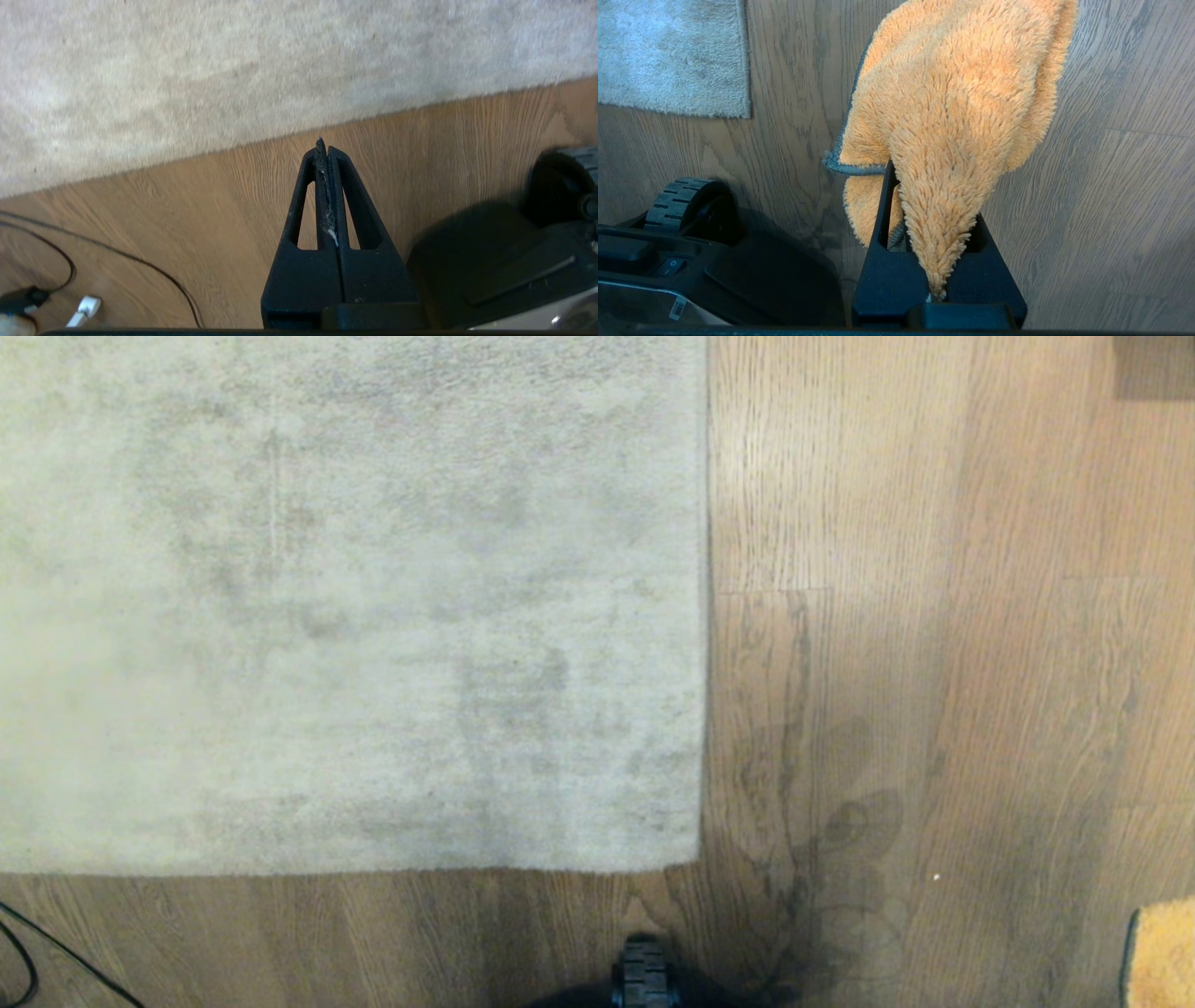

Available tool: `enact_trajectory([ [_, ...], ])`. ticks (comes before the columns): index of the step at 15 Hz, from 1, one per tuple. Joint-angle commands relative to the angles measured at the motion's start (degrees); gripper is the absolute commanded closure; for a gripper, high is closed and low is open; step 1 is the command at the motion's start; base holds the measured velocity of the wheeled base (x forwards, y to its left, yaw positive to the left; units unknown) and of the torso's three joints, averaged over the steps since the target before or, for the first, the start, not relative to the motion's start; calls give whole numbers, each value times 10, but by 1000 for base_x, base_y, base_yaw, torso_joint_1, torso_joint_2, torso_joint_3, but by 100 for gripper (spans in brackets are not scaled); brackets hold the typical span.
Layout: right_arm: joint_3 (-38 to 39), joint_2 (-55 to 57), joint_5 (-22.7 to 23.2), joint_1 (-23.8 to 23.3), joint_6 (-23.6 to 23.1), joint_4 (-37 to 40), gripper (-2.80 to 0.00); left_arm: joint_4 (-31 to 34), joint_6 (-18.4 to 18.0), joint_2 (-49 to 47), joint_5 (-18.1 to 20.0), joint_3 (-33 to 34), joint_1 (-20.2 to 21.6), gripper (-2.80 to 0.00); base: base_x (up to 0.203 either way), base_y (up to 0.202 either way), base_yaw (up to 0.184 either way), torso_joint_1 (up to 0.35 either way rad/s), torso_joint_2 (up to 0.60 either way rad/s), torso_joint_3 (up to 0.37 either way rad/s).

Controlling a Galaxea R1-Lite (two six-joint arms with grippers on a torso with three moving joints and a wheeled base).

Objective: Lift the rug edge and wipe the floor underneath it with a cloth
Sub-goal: Put down the rag

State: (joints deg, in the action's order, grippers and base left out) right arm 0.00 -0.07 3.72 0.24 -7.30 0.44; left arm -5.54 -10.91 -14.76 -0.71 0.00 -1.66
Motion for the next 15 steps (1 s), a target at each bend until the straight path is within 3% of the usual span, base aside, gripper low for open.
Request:
enact_trajectory([
  [1, 0, 1, 0, 0, -1, 0, 0, 28, 4, 73, 14, 0, 15, 0, 0, 0, 0, 0, 0, 0],
  [6, 0, 1, 1, 0, -1, 0, 0, 51, 27, 136, 23, 0, 16, 0, 0, 0, 0, 0, 0, 0],
  [8, 0, 1, 1, 0, -1, 0, 0, 55, 67, 148, 20, 0, 16, 0, 0, 0, 0, 0, 0, 0],
  [15, 0, 1, 0, 0, -1, 0, 0, 54, 98, 148, 15, 0, 16, 0, 0, 0, 0, 0, 0, 0],
])
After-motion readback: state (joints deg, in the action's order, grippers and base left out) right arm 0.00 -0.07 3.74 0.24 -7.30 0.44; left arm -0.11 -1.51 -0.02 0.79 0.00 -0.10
